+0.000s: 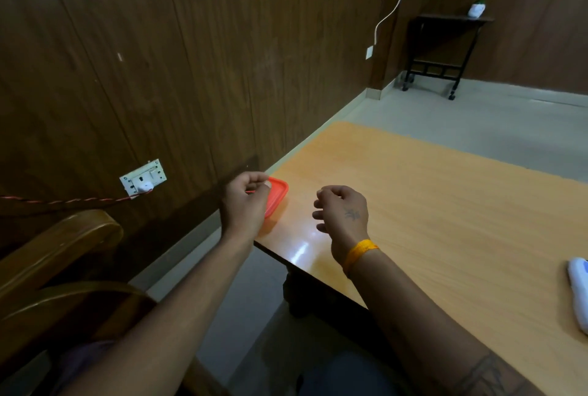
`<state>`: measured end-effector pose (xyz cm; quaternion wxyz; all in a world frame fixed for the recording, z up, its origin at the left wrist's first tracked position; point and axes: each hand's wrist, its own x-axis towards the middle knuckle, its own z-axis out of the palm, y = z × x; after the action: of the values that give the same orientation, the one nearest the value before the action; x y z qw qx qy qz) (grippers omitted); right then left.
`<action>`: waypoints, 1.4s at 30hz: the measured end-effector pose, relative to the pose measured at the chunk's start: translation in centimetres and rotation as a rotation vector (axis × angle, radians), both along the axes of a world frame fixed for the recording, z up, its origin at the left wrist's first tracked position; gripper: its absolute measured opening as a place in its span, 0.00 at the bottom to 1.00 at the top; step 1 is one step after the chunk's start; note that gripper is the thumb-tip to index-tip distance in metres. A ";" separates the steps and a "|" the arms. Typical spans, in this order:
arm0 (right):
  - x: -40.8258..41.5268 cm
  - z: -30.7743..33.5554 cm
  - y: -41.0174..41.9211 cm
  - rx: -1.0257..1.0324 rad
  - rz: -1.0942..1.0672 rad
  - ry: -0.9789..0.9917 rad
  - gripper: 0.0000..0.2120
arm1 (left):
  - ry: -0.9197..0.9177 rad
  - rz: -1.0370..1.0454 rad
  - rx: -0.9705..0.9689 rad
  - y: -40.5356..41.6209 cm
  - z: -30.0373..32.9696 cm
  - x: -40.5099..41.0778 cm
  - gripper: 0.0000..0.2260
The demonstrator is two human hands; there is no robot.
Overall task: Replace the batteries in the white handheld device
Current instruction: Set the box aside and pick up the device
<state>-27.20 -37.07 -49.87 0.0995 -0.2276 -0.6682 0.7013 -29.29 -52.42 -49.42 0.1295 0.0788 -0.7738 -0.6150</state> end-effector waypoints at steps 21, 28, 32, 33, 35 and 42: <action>18.2 -1.4 30.3 0.265 -0.557 -0.044 0.03 | -0.321 -0.723 0.109 34.3 -0.4 11.9 0.05; 19.2 -4.2 34.7 0.767 -0.368 -0.310 0.17 | -0.504 -0.719 -0.077 40.1 -3.6 13.0 0.08; 18.4 -5.3 35.2 0.897 -0.262 -0.458 0.32 | -0.504 -0.730 -0.097 42.1 -3.9 12.7 0.12; 18.2 -5.5 35.3 0.893 -0.259 -0.463 0.33 | -0.506 -0.726 -0.091 42.3 -4.2 12.5 0.13; 17.9 -5.4 35.7 0.853 -0.264 -0.452 0.32 | -0.500 -0.692 -0.064 42.9 -5.0 12.1 0.10; 16.9 -4.2 36.8 0.639 -0.356 -0.391 0.27 | -0.513 -0.736 0.017 43.5 -5.1 11.4 0.15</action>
<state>-10.30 -0.31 -54.03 0.1562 -0.4260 -0.8088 0.3740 -17.92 -8.88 -54.52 -0.2944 -0.0507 -0.7524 -0.5870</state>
